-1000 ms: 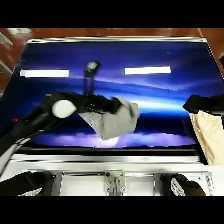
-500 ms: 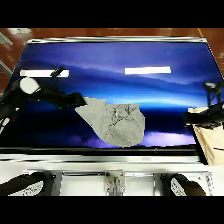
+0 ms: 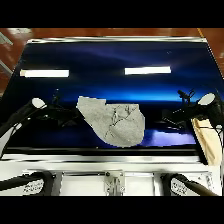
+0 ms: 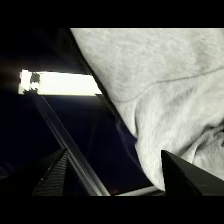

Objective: Fold the shirts.

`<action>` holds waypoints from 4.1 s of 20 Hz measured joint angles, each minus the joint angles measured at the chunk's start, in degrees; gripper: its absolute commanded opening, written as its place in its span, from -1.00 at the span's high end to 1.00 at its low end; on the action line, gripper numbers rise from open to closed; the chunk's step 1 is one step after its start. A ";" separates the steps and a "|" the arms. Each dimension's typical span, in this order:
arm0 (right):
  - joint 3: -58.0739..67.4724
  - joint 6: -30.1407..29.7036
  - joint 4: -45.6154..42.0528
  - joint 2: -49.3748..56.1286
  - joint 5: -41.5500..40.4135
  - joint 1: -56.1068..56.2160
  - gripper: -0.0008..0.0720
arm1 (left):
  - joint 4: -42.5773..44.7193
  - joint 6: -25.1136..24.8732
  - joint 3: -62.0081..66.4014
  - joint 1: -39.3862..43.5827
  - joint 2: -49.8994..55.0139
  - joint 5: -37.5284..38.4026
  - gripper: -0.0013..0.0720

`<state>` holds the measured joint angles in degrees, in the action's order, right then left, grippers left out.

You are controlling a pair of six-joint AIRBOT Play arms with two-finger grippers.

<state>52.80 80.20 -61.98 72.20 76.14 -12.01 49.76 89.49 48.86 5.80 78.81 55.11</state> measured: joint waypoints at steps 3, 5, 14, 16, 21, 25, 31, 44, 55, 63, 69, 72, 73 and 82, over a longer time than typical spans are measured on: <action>-0.13 -0.31 1.81 2.10 -0.61 0.04 -0.92 | -2.08 -0.68 0.90 2.05 4.92 -3.15 -0.65; -0.17 -0.35 2.45 2.86 -1.22 0.22 -0.92 | -3.91 -0.90 1.53 2.75 7.08 -5.33 -0.64; -0.28 -1.22 8.68 10.21 -8.22 6.36 -0.92 | -10.97 -2.36 2.40 6.01 10.93 -10.86 0.87; -0.28 -1.20 10.27 12.13 -10.80 8.07 -0.91 | -11.43 -3.85 2.45 6.14 9.51 -11.21 0.87; -0.28 -0.59 14.84 17.20 -15.72 11.96 0.79 | -13.03 -7.28 2.47 6.25 4.52 -11.37 0.87; 0.59 -2.84 17.44 16.65 -15.87 12.72 0.81 | -14.21 -8.79 3.06 6.10 -0.63 -11.47 0.88; 10.71 -10.19 15.78 -1.27 -13.68 9.73 0.81 | -7.87 -8.72 12.11 4.83 -15.58 -11.30 0.88; 31.28 -2.82 0.26 -39.21 -17.86 7.93 0.81 | 1.99 -8.96 42.42 4.50 -39.85 -9.62 0.87; 0.74 5.73 -8.96 -38.12 8.76 7.91 0.81 | 14.78 -0.50 17.29 4.61 -34.16 4.35 0.87; -12.81 6.12 1.73 -16.11 -26.47 7.89 0.81 | 5.68 2.38 5.60 4.59 -13.92 -14.64 0.87; -12.87 3.91 13.18 -5.31 -37.75 6.73 -0.55 | -5.49 2.82 4.81 3.04 -0.59 -15.34 -0.88; -8.83 -0.92 9.14 -7.32 -32.52 1.62 -0.57 | -7.26 1.88 5.53 -2.69 0.09 -7.89 -0.76; -7.28 -1.66 5.49 -8.59 -29.53 -1.03 -0.57 | -7.13 1.31 5.60 -4.81 -0.37 -4.44 -0.76; -6.05 -4.74 -9.40 -13.70 -11.47 -22.80 -0.58 | -10.73 -1.01 -12.00 6.60 -6.45 8.44 -0.77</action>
<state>46.74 75.46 -71.37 58.50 64.66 -34.81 39.03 88.49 36.86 12.40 72.36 63.55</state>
